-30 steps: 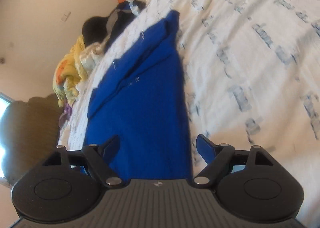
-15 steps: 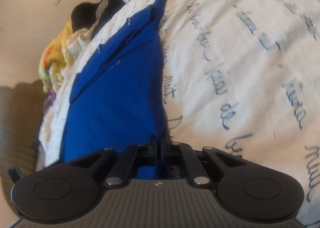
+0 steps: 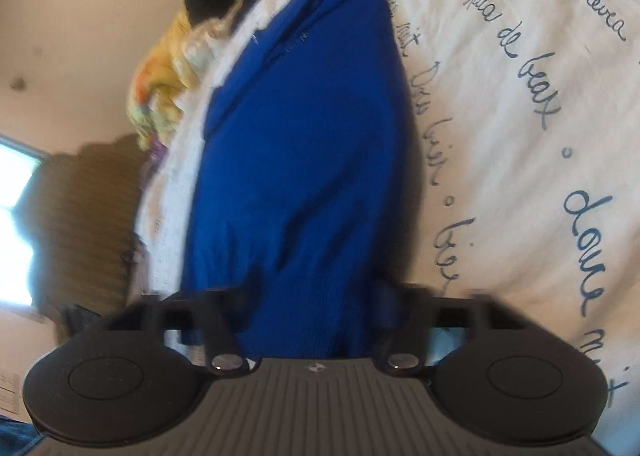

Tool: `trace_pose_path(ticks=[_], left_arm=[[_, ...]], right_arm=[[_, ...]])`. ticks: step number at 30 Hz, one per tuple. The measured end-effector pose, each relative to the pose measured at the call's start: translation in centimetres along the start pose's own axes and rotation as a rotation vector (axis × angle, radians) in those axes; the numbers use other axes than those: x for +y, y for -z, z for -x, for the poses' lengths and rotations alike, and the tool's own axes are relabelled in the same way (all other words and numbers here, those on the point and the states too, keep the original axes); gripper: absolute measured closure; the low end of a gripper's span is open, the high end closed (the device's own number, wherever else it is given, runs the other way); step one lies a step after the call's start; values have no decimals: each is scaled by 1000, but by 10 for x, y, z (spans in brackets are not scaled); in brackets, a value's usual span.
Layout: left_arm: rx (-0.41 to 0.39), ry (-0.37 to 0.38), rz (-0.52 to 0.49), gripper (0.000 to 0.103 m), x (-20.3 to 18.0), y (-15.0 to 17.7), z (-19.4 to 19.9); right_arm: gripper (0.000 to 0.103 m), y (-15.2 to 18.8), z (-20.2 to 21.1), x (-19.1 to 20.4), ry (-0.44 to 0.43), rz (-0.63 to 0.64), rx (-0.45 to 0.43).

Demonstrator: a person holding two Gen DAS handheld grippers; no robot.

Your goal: Fold small clothes

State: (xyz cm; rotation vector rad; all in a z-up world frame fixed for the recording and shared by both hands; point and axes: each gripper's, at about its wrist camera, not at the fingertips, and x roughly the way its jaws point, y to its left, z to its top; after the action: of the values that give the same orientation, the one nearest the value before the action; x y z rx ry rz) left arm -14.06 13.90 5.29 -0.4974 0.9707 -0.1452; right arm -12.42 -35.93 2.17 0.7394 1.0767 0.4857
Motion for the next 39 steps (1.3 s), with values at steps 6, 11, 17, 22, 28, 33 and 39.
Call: trace_pose_path(ticks=[6, 11, 17, 22, 28, 33, 39], left_arm=[[-8, -31, -43, 96, 17, 2, 12], [34, 152, 74, 48, 25, 12, 16], [22, 117, -16, 46, -4, 26, 12], [110, 106, 9, 99, 8, 16, 5], [54, 224, -25, 99, -7, -25, 22], [-97, 302, -118, 99, -42, -117, 6], [-237, 263, -80, 99, -68, -257, -70]], right_arm=[[98, 4, 17, -19, 38, -7, -35], [74, 14, 15, -12, 16, -29, 8], [34, 24, 12, 3, -44, -4, 2], [96, 22, 4, -12, -10, -65, 23], [95, 5, 13, 2, -144, -70, -32], [95, -83, 5, 24, -303, -21, -188], [95, -237, -48, 22, -311, -33, -318]])
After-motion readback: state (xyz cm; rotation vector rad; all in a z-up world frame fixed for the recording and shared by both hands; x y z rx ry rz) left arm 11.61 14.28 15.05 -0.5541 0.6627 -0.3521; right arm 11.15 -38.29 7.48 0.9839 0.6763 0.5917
